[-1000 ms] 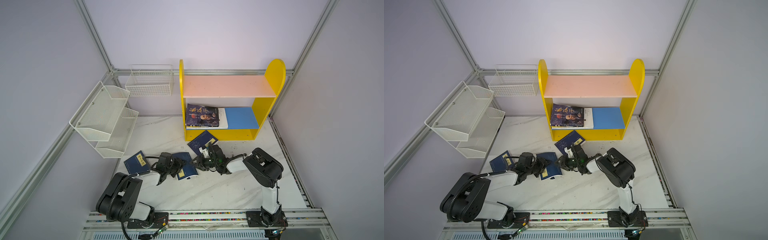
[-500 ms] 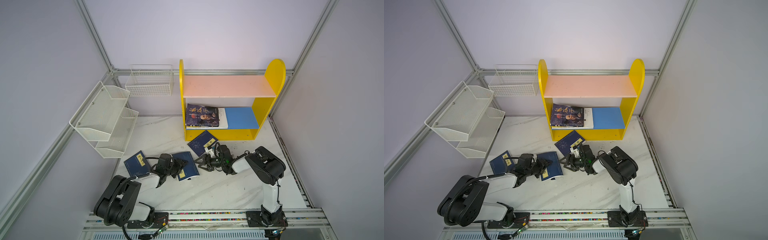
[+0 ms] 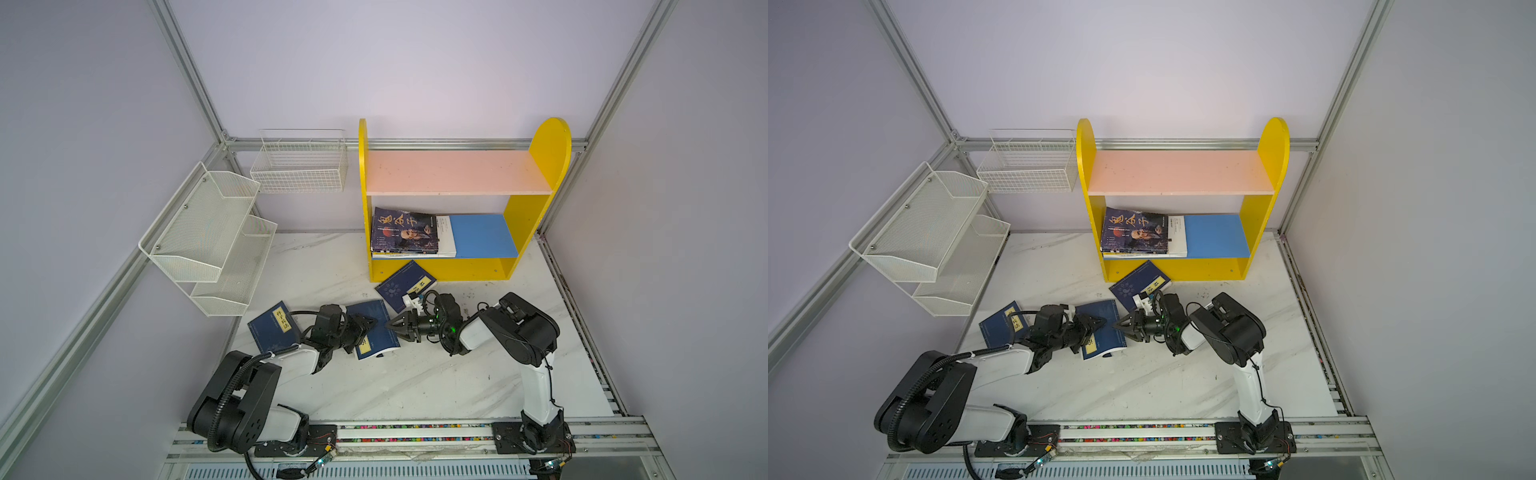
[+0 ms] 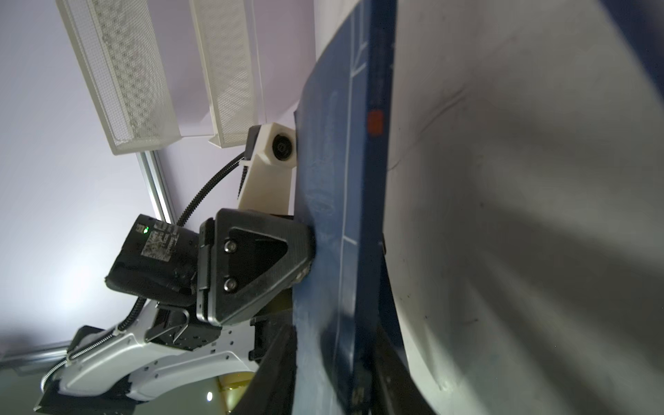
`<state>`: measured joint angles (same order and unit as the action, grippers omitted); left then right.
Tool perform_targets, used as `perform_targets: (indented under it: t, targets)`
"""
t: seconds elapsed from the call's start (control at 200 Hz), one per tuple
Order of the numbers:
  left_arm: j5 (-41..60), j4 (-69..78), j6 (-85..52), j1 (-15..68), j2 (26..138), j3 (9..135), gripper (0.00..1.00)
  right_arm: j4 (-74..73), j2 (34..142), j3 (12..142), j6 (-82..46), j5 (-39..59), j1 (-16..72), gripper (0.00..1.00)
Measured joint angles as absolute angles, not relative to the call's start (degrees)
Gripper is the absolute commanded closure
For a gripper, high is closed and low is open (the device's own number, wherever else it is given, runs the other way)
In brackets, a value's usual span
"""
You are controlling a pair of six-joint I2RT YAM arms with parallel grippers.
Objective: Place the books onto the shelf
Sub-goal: 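Raise the blue book with both grippers and carry it toward the shelf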
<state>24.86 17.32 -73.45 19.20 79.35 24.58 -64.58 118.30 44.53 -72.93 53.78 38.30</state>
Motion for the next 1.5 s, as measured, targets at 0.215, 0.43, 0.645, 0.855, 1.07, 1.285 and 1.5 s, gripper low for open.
perform_targets:
  t: [0.215,0.43,0.645,0.855,1.07,1.285,1.5]
  targets:
    - [26.70,8.99,-68.40,18.22,79.13,29.50,0.38,-63.94,116.57,44.88,-73.71,53.76,38.20,0.93]
    - [27.07,1.50,-63.79,17.56,74.02,33.67,0.00,-59.61,106.37,44.10,-75.11,51.59,38.02,0.94]
    - [27.09,-1.61,-61.60,15.55,65.98,37.89,0.00,-43.86,85.84,42.74,-71.13,48.34,35.97,0.98]
    - [29.43,-3.01,-61.47,15.03,64.90,41.54,0.00,-32.10,71.72,42.87,-68.23,44.16,29.58,0.99]
    - [31.46,-2.13,-65.34,15.99,64.90,45.56,0.00,-30.74,67.75,44.16,-69.69,31.44,26.61,1.00]
    - [28.64,4.32,-71.48,25.19,66.02,50.22,0.00,-32.42,69.04,44.16,-73.95,17.39,26.61,1.00]
    - [22.79,9.58,-74.06,31.64,73.10,55.46,0.02,-33.28,68.69,44.16,-77.08,7.90,26.70,1.00]
